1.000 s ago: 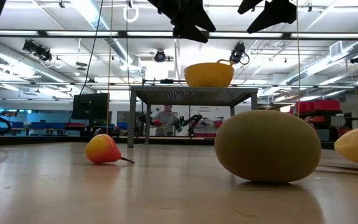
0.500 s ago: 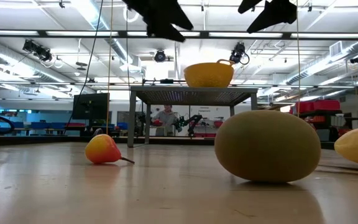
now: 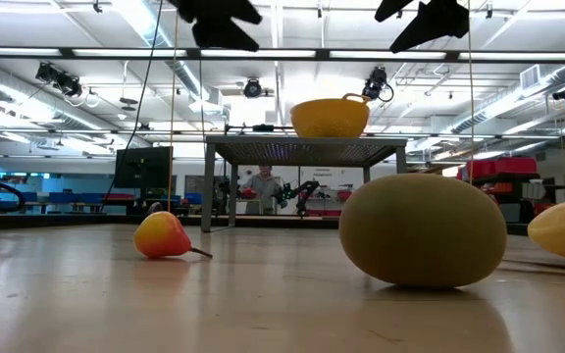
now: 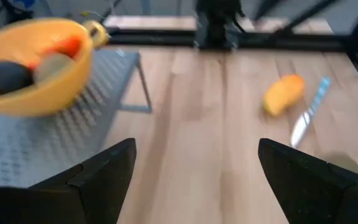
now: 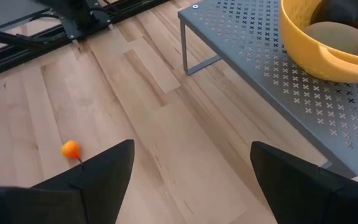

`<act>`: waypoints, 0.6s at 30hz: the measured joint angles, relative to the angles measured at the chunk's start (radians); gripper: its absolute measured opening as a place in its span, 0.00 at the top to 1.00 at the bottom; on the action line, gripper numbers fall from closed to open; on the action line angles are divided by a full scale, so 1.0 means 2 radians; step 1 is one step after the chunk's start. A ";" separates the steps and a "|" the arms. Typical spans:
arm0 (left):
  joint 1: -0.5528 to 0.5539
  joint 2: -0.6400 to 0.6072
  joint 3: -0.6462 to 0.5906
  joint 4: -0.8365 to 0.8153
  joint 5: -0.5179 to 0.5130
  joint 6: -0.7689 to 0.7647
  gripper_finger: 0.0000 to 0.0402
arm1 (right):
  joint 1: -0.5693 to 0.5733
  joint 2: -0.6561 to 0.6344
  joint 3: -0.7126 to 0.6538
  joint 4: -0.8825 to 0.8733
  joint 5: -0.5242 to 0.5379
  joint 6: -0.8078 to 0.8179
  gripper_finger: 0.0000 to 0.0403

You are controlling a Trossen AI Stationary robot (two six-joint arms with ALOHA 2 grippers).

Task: Pick & Place Fruit
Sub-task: Put the peach into the yellow strainer bowl on the shelf

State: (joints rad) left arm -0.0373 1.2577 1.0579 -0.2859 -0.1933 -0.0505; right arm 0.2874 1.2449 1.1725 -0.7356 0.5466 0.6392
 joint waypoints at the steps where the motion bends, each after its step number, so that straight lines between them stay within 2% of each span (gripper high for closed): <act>1: -0.006 -0.003 -0.009 -0.002 0.000 -0.001 0.14 | 0.000 0.000 0.000 0.000 0.000 0.000 0.18; 8: -0.053 -0.015 -0.047 -0.006 0.001 -0.014 0.14 | 0.000 0.000 0.000 0.001 0.000 0.006 0.18; 18: -0.124 -0.015 -0.047 -0.009 -0.028 0.008 0.14 | 0.000 0.000 0.000 0.003 0.001 0.006 0.18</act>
State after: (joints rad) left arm -0.2848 1.2282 0.9630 -0.3038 -0.2489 -0.0340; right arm 0.2874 1.2449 1.1725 -0.7292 0.5479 0.6506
